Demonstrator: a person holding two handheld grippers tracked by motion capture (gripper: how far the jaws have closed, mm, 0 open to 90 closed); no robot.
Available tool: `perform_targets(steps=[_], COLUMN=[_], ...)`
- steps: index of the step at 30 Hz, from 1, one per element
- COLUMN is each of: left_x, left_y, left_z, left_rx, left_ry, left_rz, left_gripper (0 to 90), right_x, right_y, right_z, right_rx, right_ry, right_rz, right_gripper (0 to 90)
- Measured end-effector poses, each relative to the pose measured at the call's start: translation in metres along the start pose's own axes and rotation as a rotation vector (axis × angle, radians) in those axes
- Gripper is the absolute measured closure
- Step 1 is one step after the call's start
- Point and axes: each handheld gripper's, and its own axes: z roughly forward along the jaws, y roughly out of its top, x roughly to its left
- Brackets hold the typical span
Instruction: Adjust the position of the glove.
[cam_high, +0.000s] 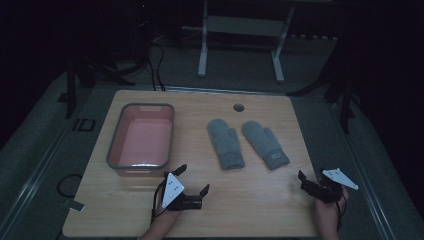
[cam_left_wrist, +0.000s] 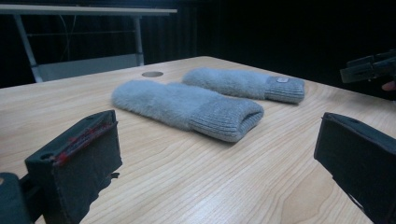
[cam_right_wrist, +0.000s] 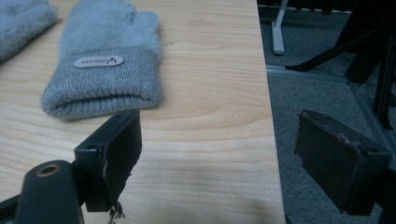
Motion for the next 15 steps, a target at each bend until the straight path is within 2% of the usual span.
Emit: perform_targets(steps=[4, 9, 12, 15], left_x=[0.0, 0.0, 0.0, 0.0], left_y=[0.0, 0.0, 0.0, 0.0], left_z=[0.0, 0.0, 0.0, 0.0], left_rx=[-0.001, -0.001, -0.002, -0.003], left_ry=[-0.002, -0.004, -0.007, -0.009], left_rz=[0.0, -0.001, -0.003, -0.001], left_gripper=[0.6, 0.6, 0.6, 0.6], right_x=[0.007, 0.015, 0.023, 0.028], right_y=[0.004, 0.014, 0.022, 0.029], right_z=[-0.001, -0.003, -0.004, -0.003], right_rx=[0.064, 0.087, 0.086, 0.089], right_ry=[0.026, 0.048, 0.09, 0.11], right_rz=[-0.04, -0.049, -0.059, -0.069], right_gripper=[15.2, 15.1, 15.1, 15.2])
